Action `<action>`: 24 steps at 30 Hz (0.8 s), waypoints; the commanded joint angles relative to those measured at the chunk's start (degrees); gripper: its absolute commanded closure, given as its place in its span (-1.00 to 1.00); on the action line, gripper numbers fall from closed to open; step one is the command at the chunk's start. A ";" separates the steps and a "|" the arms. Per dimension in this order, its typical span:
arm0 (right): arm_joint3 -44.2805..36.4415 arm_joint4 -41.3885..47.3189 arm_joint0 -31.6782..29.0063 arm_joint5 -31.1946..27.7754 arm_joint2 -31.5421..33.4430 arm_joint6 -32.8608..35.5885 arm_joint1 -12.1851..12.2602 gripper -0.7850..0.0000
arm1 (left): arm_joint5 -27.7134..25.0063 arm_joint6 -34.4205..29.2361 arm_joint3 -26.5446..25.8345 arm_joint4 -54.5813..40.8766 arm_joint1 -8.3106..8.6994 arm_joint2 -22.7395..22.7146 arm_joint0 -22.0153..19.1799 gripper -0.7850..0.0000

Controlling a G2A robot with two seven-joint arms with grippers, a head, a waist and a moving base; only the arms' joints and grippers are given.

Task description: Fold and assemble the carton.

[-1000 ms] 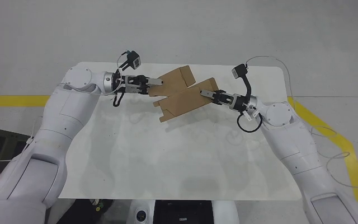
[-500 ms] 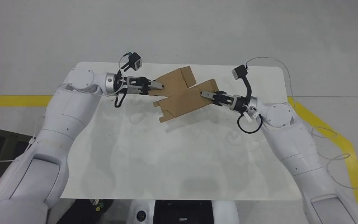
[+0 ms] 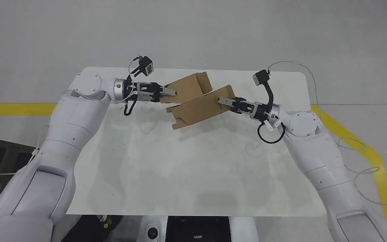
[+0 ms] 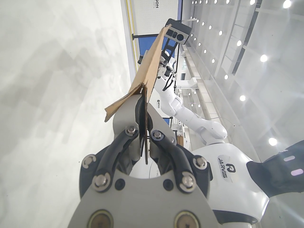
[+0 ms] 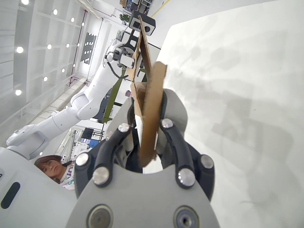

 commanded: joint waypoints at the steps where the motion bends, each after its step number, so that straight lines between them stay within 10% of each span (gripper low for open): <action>1: 0.02 -1.37 -0.27 0.23 1.21 -0.45 0.35 -1.00 | -0.28 -0.19 -0.16 0.03 0.00 -0.32 0.00 1.00; 14: -5.33 2.45 -1.59 -5.65 4.46 5.91 1.49 -0.97 | -4.44 -1.21 -4.30 2.05 0.52 -2.38 1.43 1.00; 24: 0.19 11.81 4.18 -8.26 -2.92 16.01 -0.47 0.11 | -5.17 -1.40 -10.35 4.26 1.48 -3.90 4.07 1.00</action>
